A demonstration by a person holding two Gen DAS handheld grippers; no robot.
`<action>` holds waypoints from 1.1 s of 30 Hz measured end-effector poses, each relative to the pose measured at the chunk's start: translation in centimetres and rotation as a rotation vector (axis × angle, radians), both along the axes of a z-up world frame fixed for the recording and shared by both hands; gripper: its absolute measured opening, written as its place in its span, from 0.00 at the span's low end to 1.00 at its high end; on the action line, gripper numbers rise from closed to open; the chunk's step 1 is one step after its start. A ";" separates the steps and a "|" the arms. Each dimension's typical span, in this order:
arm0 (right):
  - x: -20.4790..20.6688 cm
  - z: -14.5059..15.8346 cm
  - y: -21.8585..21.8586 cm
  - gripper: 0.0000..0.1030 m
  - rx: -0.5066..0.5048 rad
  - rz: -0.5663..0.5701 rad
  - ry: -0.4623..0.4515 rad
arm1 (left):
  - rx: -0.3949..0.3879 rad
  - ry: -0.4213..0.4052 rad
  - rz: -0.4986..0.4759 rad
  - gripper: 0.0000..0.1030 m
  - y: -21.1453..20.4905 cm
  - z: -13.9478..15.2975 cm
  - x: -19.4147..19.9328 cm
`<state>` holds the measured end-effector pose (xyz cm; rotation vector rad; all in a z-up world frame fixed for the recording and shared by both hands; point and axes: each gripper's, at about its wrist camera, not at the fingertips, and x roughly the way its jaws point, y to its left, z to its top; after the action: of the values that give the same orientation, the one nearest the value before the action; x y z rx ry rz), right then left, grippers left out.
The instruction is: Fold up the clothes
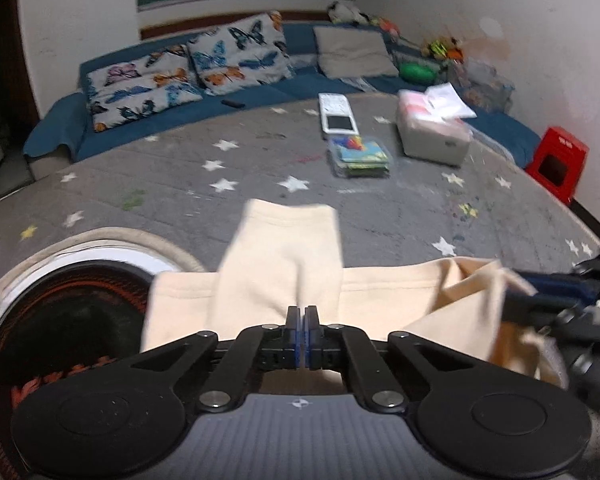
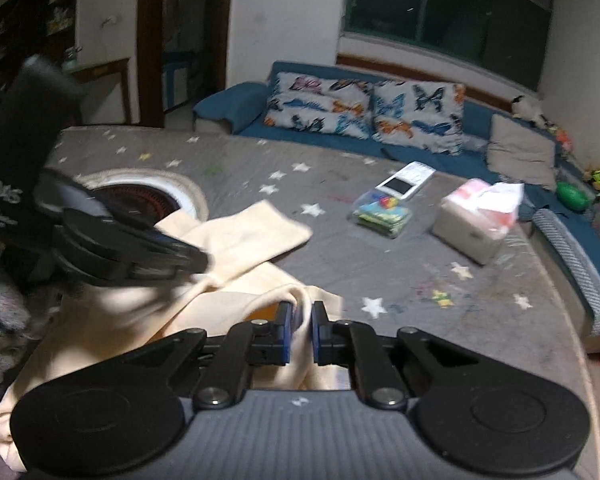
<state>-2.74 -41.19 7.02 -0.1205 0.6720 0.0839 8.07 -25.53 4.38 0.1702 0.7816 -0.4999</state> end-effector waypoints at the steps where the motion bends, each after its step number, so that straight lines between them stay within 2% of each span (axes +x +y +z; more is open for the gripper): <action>1: -0.5 0.3 -0.3 0.08 0.003 -0.017 -0.011 | -0.012 -0.008 0.021 0.01 1.1 0.4 -0.5; 12: -6.8 4.1 -3.7 0.04 0.010 -0.195 -0.138 | -0.145 -0.091 0.251 0.01 13.7 4.5 -5.4; 14: -8.0 4.4 -4.5 0.04 0.013 -0.227 -0.148 | -0.170 -0.099 0.293 0.01 16.3 5.0 -6.7; 17: -9.4 4.0 -5.6 0.04 0.012 -0.254 -0.113 | -0.200 -0.092 0.367 0.01 20.5 4.9 -9.7; 19: -9.6 3.5 -5.6 0.08 0.018 -0.239 -0.086 | -0.212 -0.086 0.412 0.01 22.9 4.6 -11.8; 21: -9.5 3.1 -5.5 0.23 0.027 -0.220 -0.066 | -0.216 -0.078 0.449 0.00 24.8 4.1 -13.8; 22: -9.3 2.9 -5.4 0.27 0.041 -0.211 -0.059 | -0.212 -0.074 0.472 0.00 25.6 3.9 -14.5; 24: -8.2 2.4 -5.1 0.43 0.077 -0.191 -0.045 | -0.204 -0.067 0.518 0.00 27.2 3.3 -16.0; 29: -4.9 0.9 -4.6 0.44 0.128 -0.176 -0.004 | -0.189 -0.017 0.583 0.00 29.9 1.9 -17.5; 31: -3.5 -0.3 -4.3 0.40 0.128 -0.181 0.034 | -0.191 -0.009 0.560 0.00 29.7 1.9 -17.4; 32: -3.1 -0.7 -4.3 0.28 0.124 -0.181 0.050 | -0.191 -0.006 0.548 0.00 29.5 1.9 -17.3; 33: -3.0 -1.0 -4.2 0.08 0.122 -0.180 0.059 | -0.190 -0.010 0.521 0.00 28.9 2.0 -17.2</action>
<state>-5.70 -45.39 6.01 0.0598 0.7320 -0.0451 -9.12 3.41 6.39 -0.2053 0.7296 -0.0768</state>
